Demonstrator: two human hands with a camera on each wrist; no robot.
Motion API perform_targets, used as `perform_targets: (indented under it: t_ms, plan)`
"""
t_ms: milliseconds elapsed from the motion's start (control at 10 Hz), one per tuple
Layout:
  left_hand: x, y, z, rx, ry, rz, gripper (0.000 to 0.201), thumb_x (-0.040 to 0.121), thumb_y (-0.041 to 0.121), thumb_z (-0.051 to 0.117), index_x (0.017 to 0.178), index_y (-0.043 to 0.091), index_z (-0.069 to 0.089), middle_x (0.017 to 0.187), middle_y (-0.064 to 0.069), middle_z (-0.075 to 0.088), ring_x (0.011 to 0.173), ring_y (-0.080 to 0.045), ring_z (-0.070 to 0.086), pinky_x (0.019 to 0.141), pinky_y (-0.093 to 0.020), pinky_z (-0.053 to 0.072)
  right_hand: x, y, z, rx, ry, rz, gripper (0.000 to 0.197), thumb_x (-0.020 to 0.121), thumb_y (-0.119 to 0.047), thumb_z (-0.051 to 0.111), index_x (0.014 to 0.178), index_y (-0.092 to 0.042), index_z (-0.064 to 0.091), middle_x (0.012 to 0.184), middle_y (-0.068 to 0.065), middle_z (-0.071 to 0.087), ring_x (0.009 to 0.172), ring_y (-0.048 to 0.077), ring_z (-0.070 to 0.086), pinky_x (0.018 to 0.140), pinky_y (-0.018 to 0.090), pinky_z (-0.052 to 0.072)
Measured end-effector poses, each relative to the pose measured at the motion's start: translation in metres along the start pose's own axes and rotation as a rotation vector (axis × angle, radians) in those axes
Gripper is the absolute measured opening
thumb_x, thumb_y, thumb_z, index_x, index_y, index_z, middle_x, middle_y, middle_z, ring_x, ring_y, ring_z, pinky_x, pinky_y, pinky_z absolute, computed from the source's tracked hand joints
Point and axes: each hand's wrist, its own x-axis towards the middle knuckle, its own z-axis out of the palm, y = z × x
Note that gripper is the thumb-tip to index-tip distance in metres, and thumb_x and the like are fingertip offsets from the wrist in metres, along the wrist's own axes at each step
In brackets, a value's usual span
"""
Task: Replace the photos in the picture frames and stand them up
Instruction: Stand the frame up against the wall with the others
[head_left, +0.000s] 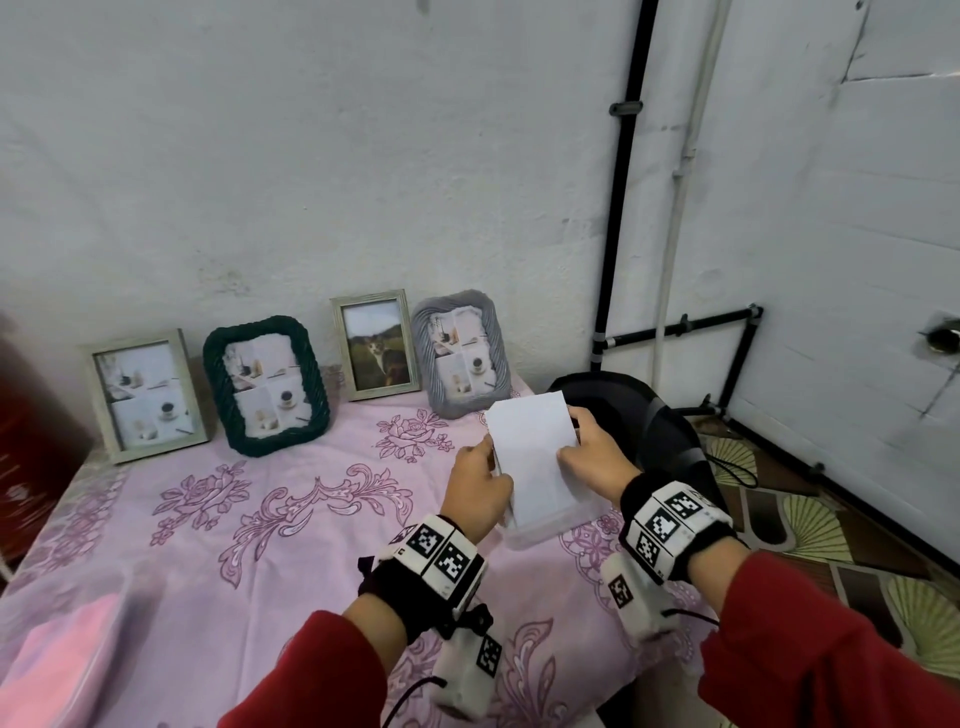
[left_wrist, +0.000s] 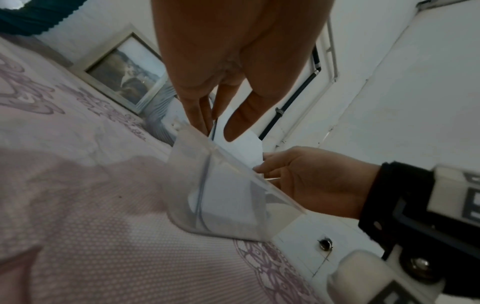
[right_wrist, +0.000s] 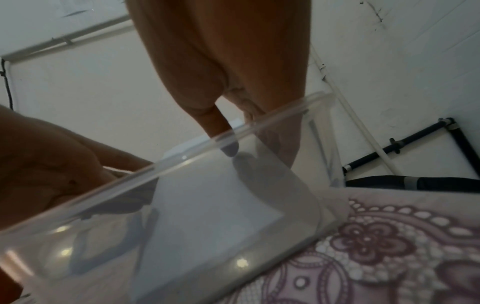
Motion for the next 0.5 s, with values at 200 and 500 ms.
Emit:
perform_targets:
  t_ms: [200,500]
  plan:
    - [-0.008,0.005,-0.003,0.348,0.017,-0.180,0.044,0.082,0.015,0.052,0.126,0.015,0.058,0.127,-0.014,0.044,0.122,-0.032,0.032,0.102,-0.033,0.027,0.003,-0.001,0.000,-0.128,-0.022,0.038,0.053,0.085,0.003,0.044,0.137,-0.005,0.036,0.131,0.016,0.053,0.121,0.029,0.049,0.103,0.034,0.038]
    - [-0.016,-0.005,-0.014,0.208,0.090,-0.094,0.048,0.081,0.006,0.053,0.128,0.017,0.054,0.122,-0.012,0.045,0.119,-0.029,0.042,0.106,-0.038,0.033,-0.011,-0.019,0.000,-0.363,0.048,-0.036,0.052,0.084,-0.001,0.047,0.135,0.000,0.036,0.127,0.023,0.045,0.119,0.037,0.043,0.103,0.040,0.036]
